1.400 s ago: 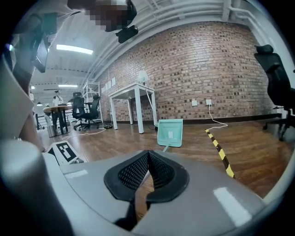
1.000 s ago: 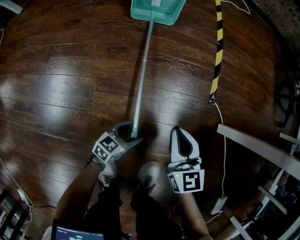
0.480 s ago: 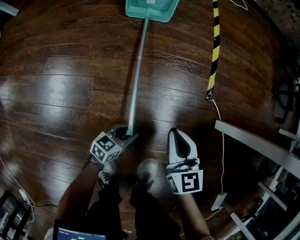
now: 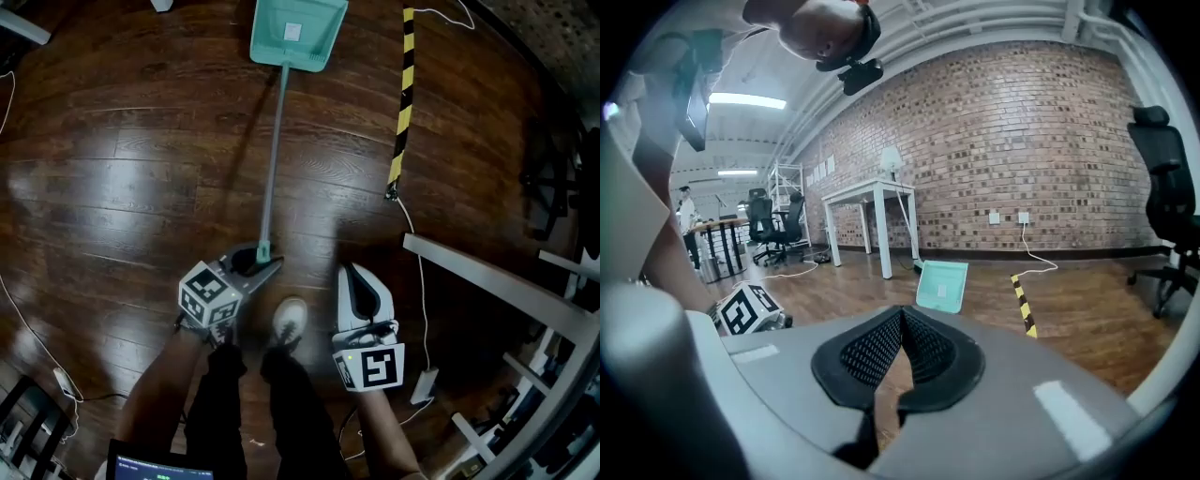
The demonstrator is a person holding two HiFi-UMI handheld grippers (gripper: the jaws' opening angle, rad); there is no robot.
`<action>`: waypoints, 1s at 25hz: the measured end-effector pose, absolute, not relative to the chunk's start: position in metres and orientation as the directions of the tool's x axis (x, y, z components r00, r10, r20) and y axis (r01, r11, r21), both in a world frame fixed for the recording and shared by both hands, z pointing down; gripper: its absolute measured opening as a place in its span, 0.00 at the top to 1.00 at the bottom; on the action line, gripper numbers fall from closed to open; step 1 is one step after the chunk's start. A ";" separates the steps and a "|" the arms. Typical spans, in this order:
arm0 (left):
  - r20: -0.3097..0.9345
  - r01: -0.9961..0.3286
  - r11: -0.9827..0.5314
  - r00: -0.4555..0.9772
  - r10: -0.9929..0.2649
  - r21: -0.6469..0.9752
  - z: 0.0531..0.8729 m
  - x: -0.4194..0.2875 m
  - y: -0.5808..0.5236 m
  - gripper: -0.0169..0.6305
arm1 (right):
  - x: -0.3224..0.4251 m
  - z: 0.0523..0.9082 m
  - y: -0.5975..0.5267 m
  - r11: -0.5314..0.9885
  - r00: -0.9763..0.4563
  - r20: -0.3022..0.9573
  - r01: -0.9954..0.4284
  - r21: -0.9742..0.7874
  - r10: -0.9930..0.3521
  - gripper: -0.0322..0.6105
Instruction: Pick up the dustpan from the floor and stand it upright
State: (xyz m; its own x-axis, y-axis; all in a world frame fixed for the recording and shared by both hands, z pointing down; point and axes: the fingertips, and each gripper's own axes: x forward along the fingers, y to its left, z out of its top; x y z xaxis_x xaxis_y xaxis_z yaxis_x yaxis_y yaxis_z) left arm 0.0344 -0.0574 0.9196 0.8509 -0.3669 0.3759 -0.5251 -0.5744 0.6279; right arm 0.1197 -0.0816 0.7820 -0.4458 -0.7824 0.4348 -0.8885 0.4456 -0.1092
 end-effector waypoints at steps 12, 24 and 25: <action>0.209 -0.457 -0.626 0.878 -0.430 0.632 0.656 0.049 -0.122 0.86 | 0.126 0.555 -0.112 0.395 -0.399 0.352 -0.915 -0.085 -0.847 0.93; 0.207 -0.433 -0.556 0.882 -0.424 0.710 0.556 0.053 -0.154 0.80 | 0.140 0.441 -0.129 0.352 -0.353 0.284 -0.934 -0.056 -0.891 0.93; 0.206 -0.430 -0.539 0.881 -0.426 0.724 0.553 0.053 -0.158 0.79 | 0.142 0.435 -0.131 0.346 -0.346 0.283 -0.937 -0.052 -0.895 0.93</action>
State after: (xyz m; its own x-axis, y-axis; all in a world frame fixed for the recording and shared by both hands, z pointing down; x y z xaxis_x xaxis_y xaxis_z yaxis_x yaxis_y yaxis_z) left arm 0.0531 -0.1581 0.5528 0.8808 -0.4263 0.2063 -0.4303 -0.5387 0.7243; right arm 0.1422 -0.1313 0.4348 -0.3462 -0.8945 0.2829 -0.9368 0.3460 -0.0524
